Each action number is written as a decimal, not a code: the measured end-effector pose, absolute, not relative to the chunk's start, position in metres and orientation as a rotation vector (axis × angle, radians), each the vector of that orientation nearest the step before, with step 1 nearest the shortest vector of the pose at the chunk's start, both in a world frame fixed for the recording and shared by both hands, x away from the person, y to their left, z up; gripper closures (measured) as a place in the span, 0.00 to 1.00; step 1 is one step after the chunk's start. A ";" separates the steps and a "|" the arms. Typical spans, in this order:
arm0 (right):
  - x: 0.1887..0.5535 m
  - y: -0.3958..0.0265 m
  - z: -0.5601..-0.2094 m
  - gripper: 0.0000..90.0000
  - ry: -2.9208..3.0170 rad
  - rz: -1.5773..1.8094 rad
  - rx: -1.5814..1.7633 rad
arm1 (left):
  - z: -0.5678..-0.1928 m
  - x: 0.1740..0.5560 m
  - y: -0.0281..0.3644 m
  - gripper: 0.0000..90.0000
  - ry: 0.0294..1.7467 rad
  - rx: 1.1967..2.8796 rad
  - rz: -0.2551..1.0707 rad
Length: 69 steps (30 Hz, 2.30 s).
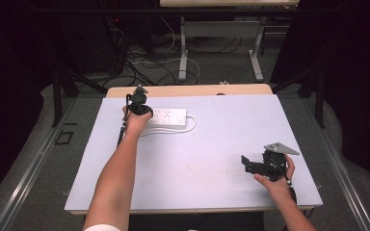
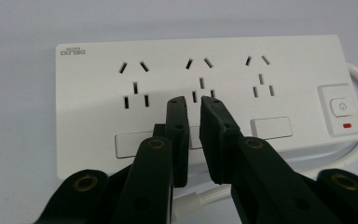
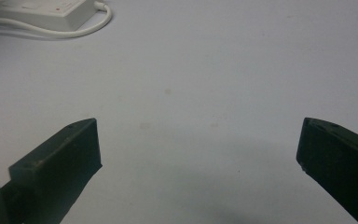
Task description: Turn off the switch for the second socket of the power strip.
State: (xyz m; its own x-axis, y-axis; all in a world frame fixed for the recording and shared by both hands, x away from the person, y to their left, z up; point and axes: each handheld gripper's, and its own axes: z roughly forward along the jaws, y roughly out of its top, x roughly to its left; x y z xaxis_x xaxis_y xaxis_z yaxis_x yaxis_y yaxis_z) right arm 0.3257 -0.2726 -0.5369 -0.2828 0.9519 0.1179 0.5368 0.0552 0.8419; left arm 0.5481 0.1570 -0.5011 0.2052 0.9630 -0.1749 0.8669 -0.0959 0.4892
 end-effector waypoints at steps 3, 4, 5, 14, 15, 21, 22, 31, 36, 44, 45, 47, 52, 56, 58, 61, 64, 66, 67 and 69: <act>0.325 -0.272 -0.537 0.00 1.865 1.140 1.484 | -0.505 0.548 0.157 0.91 1.693 2.001 0.256; 0.326 -0.272 -0.537 0.00 1.866 1.140 1.478 | -0.505 0.548 0.157 0.91 1.693 2.001 0.256; 0.325 -0.272 -0.537 0.00 1.865 1.141 1.485 | -0.505 0.548 0.157 0.91 1.692 2.008 0.251; 0.324 -0.274 -0.537 0.00 1.865 1.131 1.486 | -0.513 0.548 0.155 0.94 1.702 2.000 0.229; 0.324 -0.274 -0.537 0.00 1.864 1.131 1.487 | -0.513 0.548 0.155 0.94 1.702 2.000 0.229; 0.325 -0.273 -0.538 0.00 1.865 1.136 1.492 | -0.513 0.548 0.155 0.96 1.694 2.014 0.230; 0.325 -0.273 -0.538 0.00 1.865 1.136 1.492 | -0.513 0.548 0.155 0.96 1.692 2.008 0.234; 0.325 -0.272 -0.537 0.00 1.869 1.138 1.486 | -0.513 0.547 0.155 0.98 1.688 2.019 0.246; 0.324 -0.272 -0.537 0.00 1.870 1.137 1.486 | -0.513 0.546 0.154 0.99 1.690 2.010 0.253; 0.324 -0.272 -0.537 0.00 1.873 1.141 1.487 | -0.513 0.546 0.155 0.99 1.683 2.022 0.247; 0.324 -0.272 -0.537 0.00 1.873 1.141 1.487 | -0.513 0.546 0.155 0.99 1.680 2.020 0.246; 0.324 -0.272 -0.537 0.00 1.871 1.140 1.488 | -0.514 0.546 0.155 0.99 1.681 2.014 0.255; 0.324 -0.271 -0.537 0.00 1.871 1.142 1.488 | -0.514 0.545 0.155 0.99 1.683 2.013 0.254; 0.324 -0.271 -0.537 0.00 1.871 1.142 1.487 | -0.515 0.545 0.155 1.00 1.687 2.029 0.262; 0.324 -0.272 -0.537 0.00 1.872 1.141 1.487 | -0.515 0.545 0.156 1.00 1.688 2.021 0.256; 0.324 -0.271 -0.537 0.00 1.872 1.141 1.486 | -0.516 0.545 0.156 1.00 1.690 2.001 0.257; 0.324 -0.271 -0.537 0.00 1.873 1.140 1.485 | -0.516 0.544 0.157 1.00 1.680 2.010 0.252; 0.324 -0.271 -0.537 0.00 1.873 1.139 1.486 | -0.516 0.544 0.157 1.00 1.685 2.002 0.253; 0.324 -0.271 -0.537 0.00 1.873 1.140 1.485 | -0.516 0.544 0.157 1.00 1.684 2.004 0.252; 0.324 -0.271 -0.537 0.00 1.871 1.141 1.487 | -0.516 0.544 0.158 1.00 1.686 2.007 0.249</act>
